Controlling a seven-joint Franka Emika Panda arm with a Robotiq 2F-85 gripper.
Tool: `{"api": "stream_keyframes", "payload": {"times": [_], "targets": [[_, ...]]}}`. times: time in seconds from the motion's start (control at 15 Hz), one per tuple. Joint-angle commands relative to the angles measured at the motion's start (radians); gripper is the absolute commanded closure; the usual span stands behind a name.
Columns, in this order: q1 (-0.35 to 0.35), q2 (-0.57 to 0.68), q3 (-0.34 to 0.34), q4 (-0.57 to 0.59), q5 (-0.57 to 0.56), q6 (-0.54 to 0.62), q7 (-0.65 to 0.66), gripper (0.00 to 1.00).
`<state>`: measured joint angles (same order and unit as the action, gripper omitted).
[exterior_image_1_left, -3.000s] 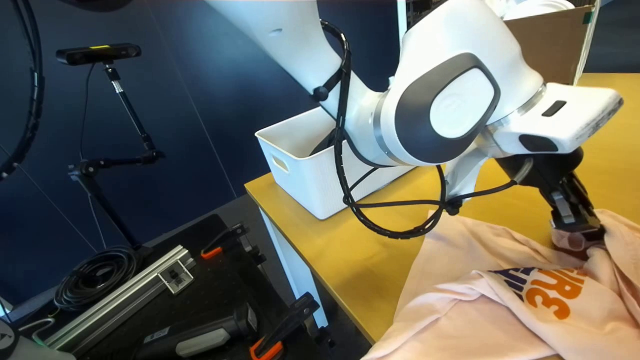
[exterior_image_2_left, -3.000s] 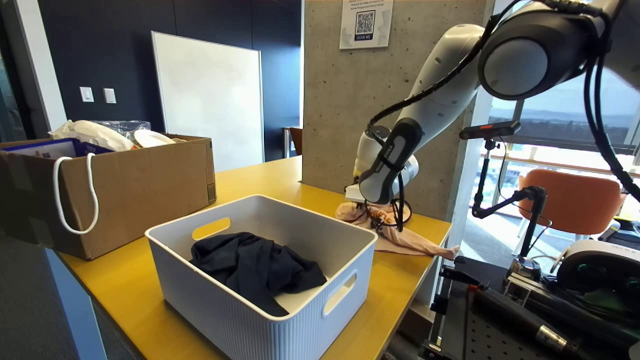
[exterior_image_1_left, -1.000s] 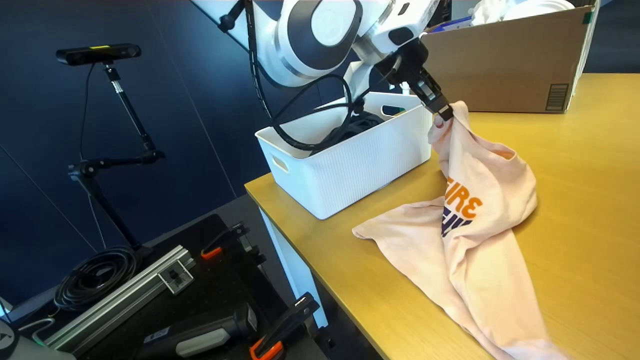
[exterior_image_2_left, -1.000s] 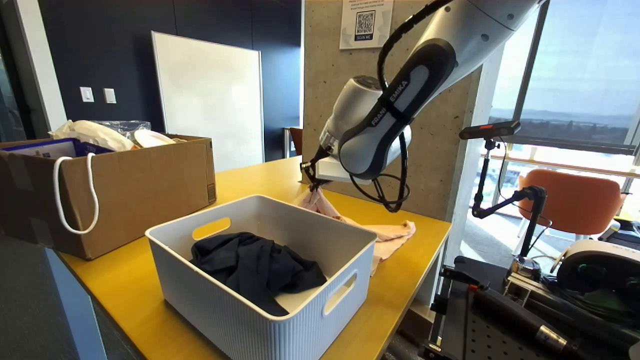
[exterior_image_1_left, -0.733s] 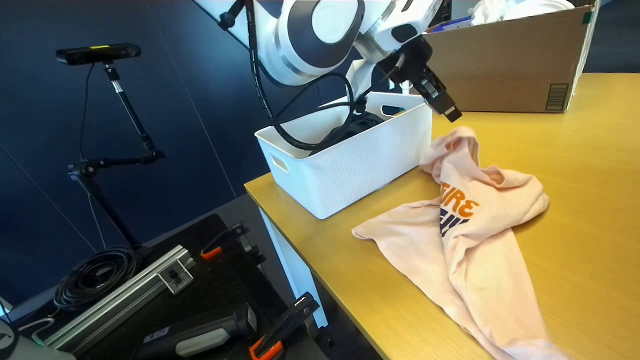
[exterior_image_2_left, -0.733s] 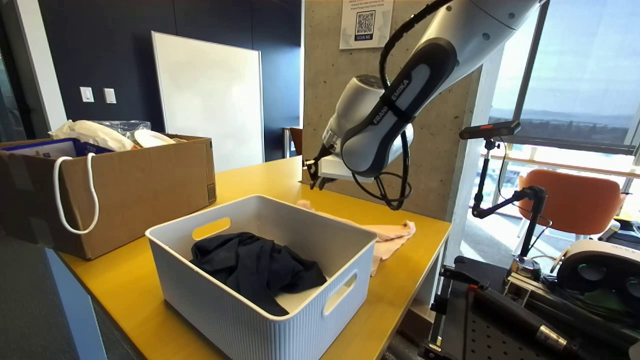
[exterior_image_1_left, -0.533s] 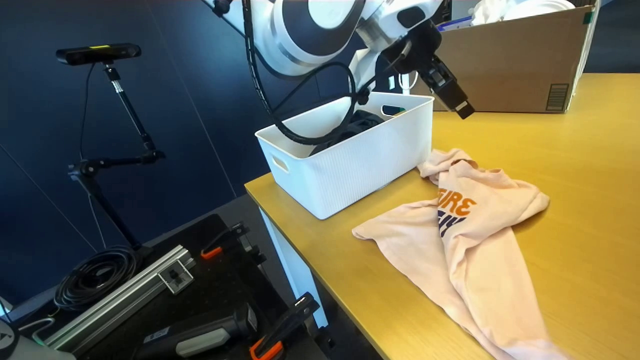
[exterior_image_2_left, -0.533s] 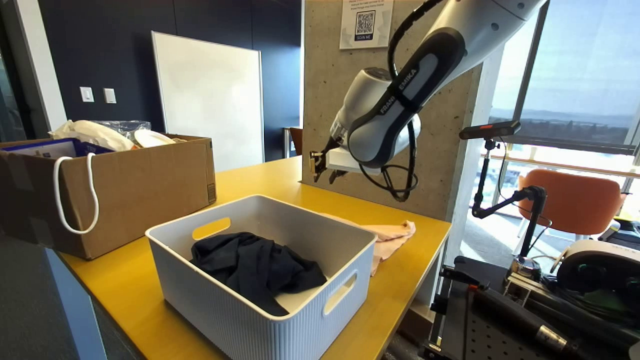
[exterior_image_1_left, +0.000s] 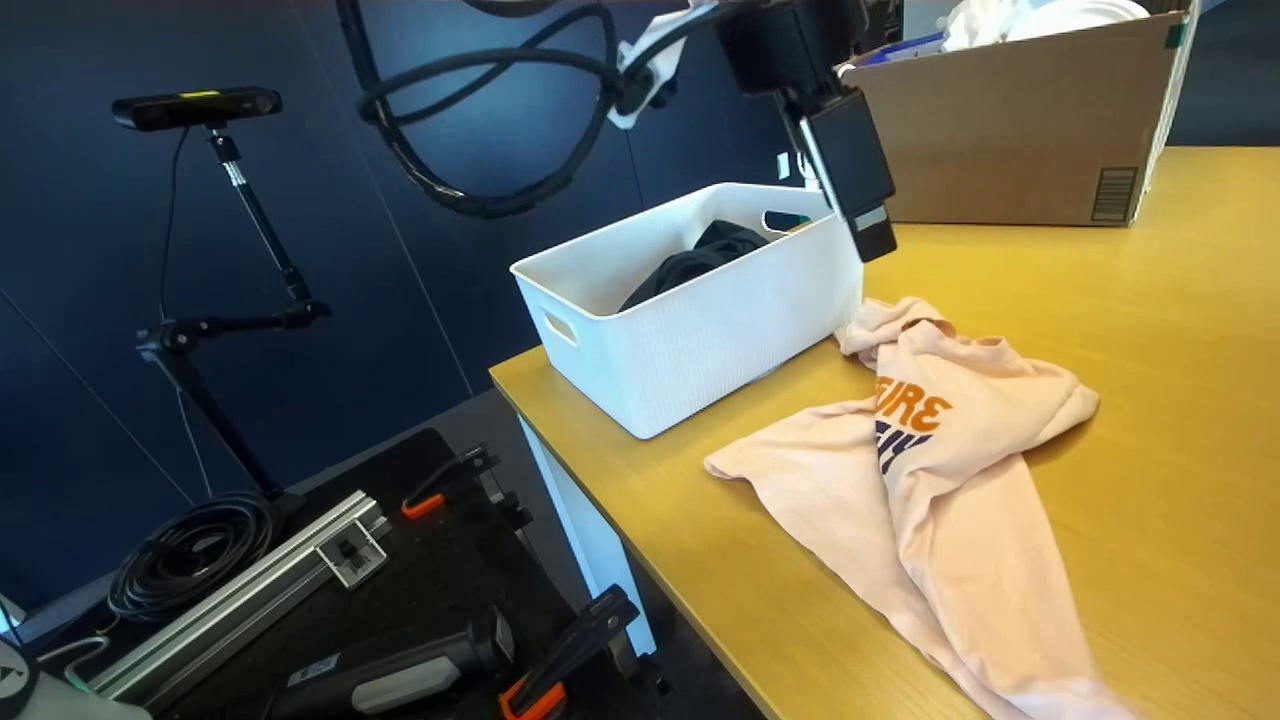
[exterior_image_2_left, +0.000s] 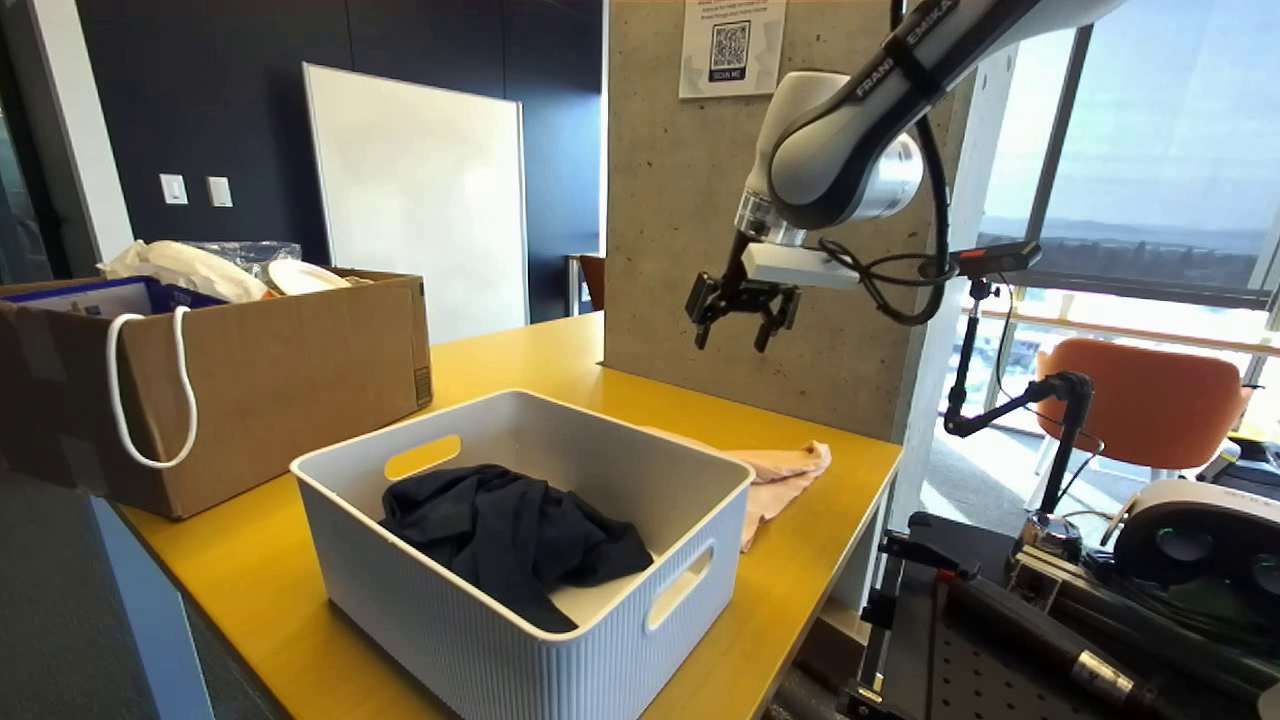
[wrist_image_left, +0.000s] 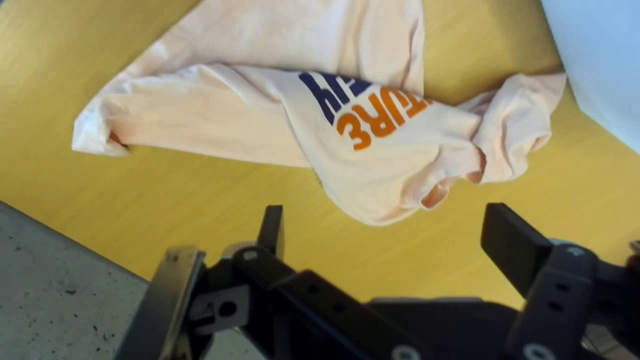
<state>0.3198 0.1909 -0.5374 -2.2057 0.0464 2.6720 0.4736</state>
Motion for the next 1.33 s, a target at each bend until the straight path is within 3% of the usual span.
{"api": "stream_keyframes", "payload": {"times": [0.0, 0.27, 0.53, 0.93, 1.13, 1.27], "targets": [[-0.184, -0.075, 0.177, -0.023, -0.008, -0.182, -0.09, 0.0], [-0.298, 0.003, 0.291, -0.009, 0.008, -0.212, -0.204, 0.0], [-0.337, 0.078, 0.364, -0.016, -0.018, -0.158, -0.325, 0.0], [-0.371, 0.182, 0.417, -0.019, -0.058, -0.063, -0.513, 0.0], [-0.377, 0.197, 0.412, -0.023, -0.105, -0.075, -0.555, 0.0], [-0.37, 0.206, 0.412, -0.022, -0.1, -0.073, -0.513, 0.0]]}}
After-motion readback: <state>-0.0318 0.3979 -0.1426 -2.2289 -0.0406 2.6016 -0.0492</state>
